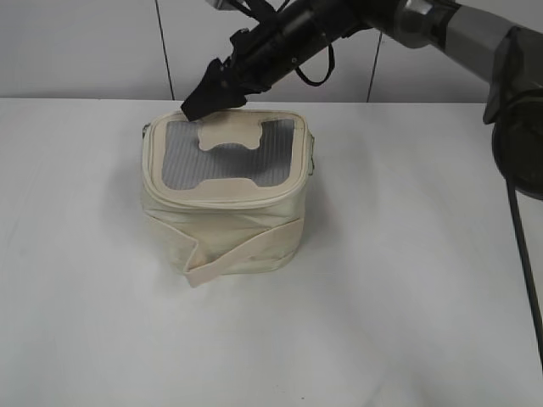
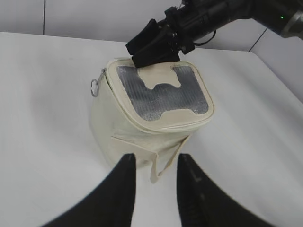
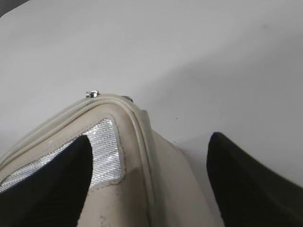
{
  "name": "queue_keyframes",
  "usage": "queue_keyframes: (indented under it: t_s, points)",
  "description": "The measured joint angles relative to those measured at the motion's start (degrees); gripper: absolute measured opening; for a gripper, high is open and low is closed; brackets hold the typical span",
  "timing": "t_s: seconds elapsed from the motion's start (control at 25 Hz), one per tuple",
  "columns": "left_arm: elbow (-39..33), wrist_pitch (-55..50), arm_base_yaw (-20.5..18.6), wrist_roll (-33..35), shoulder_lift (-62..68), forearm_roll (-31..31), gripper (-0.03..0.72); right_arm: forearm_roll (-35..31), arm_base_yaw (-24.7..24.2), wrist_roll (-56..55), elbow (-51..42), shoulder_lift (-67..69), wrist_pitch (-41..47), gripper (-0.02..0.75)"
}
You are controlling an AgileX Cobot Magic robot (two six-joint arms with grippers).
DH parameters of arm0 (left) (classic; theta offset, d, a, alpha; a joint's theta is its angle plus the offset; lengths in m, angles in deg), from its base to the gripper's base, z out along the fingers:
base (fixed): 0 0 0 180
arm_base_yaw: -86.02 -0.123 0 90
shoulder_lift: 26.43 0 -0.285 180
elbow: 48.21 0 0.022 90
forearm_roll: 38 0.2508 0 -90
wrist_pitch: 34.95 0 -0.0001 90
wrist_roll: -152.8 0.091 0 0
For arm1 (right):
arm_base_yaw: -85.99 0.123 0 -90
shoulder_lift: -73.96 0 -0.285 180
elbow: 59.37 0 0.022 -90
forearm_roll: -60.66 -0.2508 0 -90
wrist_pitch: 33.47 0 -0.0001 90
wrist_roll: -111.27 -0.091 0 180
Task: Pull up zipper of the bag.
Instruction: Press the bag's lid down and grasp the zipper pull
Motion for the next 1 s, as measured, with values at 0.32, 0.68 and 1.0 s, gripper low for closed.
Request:
queue_keyframes:
  t_s: [0.32, 0.68, 1.0]
  points:
    - [0.0, 8.7, 0.3, 6.7, 11.4, -5.1, 0.197, 1.1, 0.2, -0.9, 0.2, 1.3, 0.8, 0.518]
    - [5.0, 5.3, -12.4, 37.5, 31.9, -28.4, 0.19, 1.2, 0.2, -1.3, 0.3, 1.4, 1.4, 0.515]
    - [14.9, -19.9, -37.8, 73.1, 57.9, -61.7, 0.269, 1.2, 0.2, -2.0, 0.3, 1.4, 2.0, 0.511]
